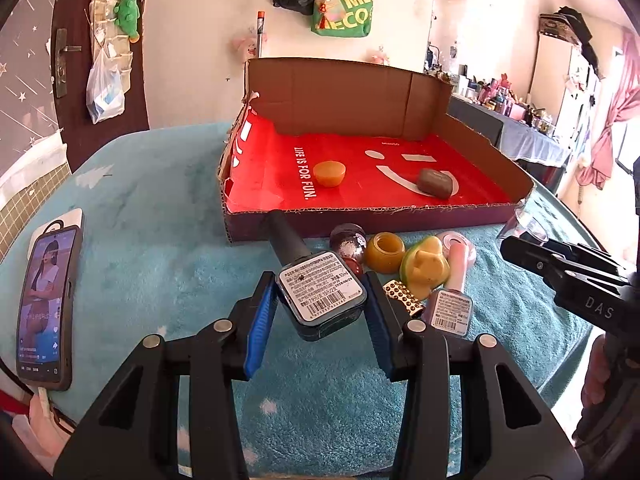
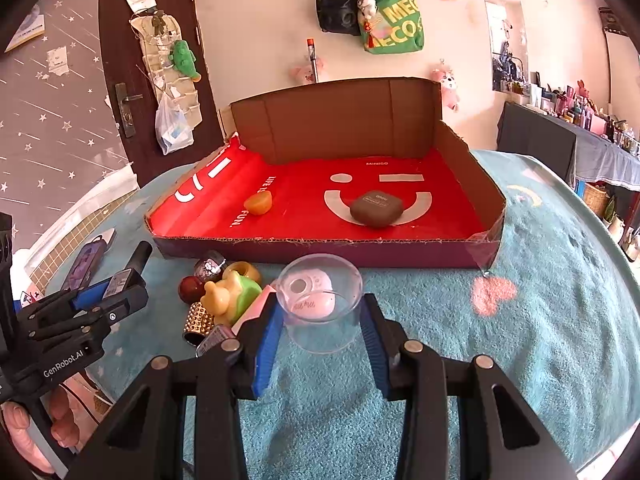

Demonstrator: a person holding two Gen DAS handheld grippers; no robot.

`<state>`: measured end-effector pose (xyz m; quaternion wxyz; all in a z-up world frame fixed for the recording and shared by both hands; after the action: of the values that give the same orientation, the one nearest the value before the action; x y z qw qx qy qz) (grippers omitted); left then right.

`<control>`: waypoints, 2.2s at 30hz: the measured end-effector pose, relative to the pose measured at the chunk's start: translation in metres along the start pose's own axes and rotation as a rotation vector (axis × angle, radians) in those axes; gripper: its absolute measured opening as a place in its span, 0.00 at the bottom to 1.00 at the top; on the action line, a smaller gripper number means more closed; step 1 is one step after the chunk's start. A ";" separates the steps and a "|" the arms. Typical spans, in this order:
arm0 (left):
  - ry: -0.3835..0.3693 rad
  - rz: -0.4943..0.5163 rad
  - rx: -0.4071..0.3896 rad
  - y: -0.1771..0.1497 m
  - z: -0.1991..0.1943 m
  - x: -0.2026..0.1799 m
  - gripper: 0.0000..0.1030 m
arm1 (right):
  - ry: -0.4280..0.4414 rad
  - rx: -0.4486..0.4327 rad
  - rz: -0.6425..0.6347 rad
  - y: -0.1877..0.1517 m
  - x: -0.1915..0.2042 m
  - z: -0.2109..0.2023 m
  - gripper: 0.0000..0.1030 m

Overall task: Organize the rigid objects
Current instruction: 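Lift the black nail polish and clear cup and carry both into the red box, then lower and release the nail polish with the left tool while the right tool releases the cup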

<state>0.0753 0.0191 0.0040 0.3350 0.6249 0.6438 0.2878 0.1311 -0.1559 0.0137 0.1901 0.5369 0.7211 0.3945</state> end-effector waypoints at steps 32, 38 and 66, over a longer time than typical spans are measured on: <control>-0.135 0.106 -0.013 0.073 0.036 -0.027 0.40 | 0.091 0.003 -0.073 0.066 0.014 0.026 0.41; -0.143 0.120 0.014 0.082 0.054 -0.030 0.40 | 0.098 0.051 -0.054 0.072 0.005 0.049 0.41; -0.137 0.068 0.230 0.080 0.145 -0.019 0.40 | 0.066 0.238 0.016 0.065 -0.032 0.127 0.41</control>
<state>0.2385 -0.0030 -0.0202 0.2942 0.6989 0.6266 0.1799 0.2714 -0.1320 -0.0188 0.0978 0.5482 0.7643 0.3252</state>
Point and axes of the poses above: each gripper's, at about its wrist camera, not at the fingertips, and z roughly the way its jaws point, x to its left, y to its top, the point moved 7 cm from there along z, roughly the way its jaws point, and after that the axes turned 1 degree about y, right-handed, at the moved point
